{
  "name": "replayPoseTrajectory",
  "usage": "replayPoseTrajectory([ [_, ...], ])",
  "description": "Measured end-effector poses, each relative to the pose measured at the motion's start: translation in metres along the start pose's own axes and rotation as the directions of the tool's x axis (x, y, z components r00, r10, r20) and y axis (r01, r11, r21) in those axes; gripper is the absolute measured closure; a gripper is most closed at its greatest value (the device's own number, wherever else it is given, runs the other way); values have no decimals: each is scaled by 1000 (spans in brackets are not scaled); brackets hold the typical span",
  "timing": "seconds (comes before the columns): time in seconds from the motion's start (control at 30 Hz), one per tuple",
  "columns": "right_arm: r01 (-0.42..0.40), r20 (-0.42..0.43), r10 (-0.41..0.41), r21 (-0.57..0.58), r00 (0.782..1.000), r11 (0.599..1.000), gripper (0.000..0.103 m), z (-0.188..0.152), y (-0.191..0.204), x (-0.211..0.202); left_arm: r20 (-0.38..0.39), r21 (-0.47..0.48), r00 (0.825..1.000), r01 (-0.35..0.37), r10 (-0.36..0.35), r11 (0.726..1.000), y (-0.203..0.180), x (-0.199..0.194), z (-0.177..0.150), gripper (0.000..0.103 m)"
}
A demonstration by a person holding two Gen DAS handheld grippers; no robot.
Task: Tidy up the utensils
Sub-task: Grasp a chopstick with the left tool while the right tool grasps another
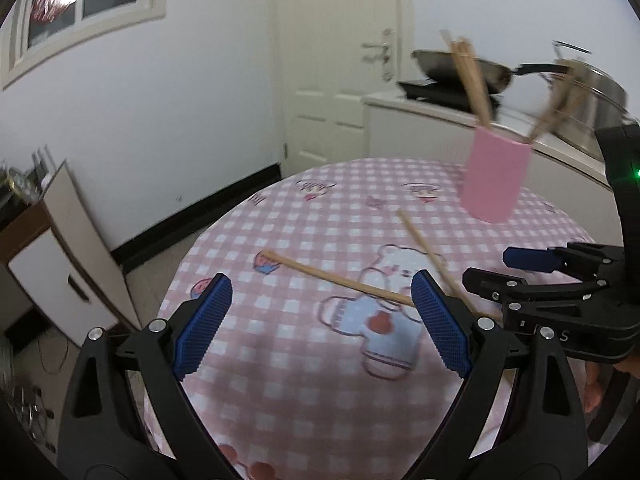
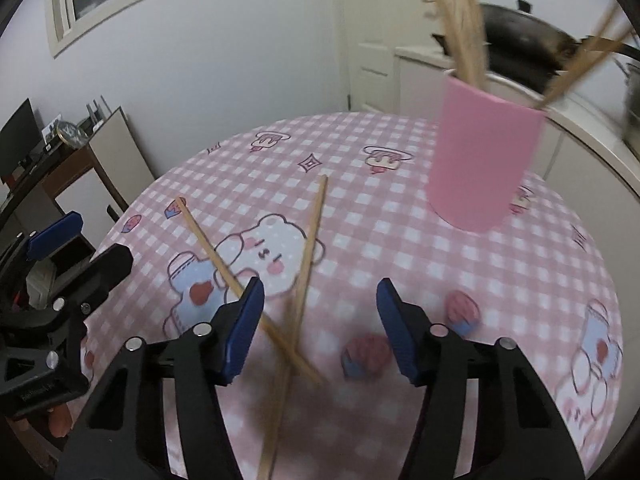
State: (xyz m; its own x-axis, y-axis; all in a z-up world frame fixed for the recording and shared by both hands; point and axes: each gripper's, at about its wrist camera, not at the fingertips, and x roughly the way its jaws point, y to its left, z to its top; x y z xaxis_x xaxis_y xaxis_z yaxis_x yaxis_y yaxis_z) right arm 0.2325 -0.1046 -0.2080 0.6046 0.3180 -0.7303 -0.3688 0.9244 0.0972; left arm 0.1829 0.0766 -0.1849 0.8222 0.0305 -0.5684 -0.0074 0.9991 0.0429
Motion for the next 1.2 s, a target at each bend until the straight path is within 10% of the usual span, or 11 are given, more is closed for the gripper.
replayPoseTrajectory([
  [0.47, 12, -140, -20, -61, 990, 998, 78, 52, 1, 65, -232, -172, 972, -60, 19, 983, 24, 73, 28, 14],
  [0.53, 0, -150, -12, -78, 989, 997, 96, 56, 0, 68, -262, -184, 965, -62, 11, 981, 23, 78, 27, 22],
  [0.8, -59, -150, 45, -88, 988, 994, 97, 55, -6, 66, -399, -265, 915, -60, -53, 962, 24, 105, 26, 61],
  [1.2, -106, -141, 94, -80, 986, 991, 97, 54, -14, 57, -426, -196, 904, -136, 40, 971, 13, 124, 33, 80],
])
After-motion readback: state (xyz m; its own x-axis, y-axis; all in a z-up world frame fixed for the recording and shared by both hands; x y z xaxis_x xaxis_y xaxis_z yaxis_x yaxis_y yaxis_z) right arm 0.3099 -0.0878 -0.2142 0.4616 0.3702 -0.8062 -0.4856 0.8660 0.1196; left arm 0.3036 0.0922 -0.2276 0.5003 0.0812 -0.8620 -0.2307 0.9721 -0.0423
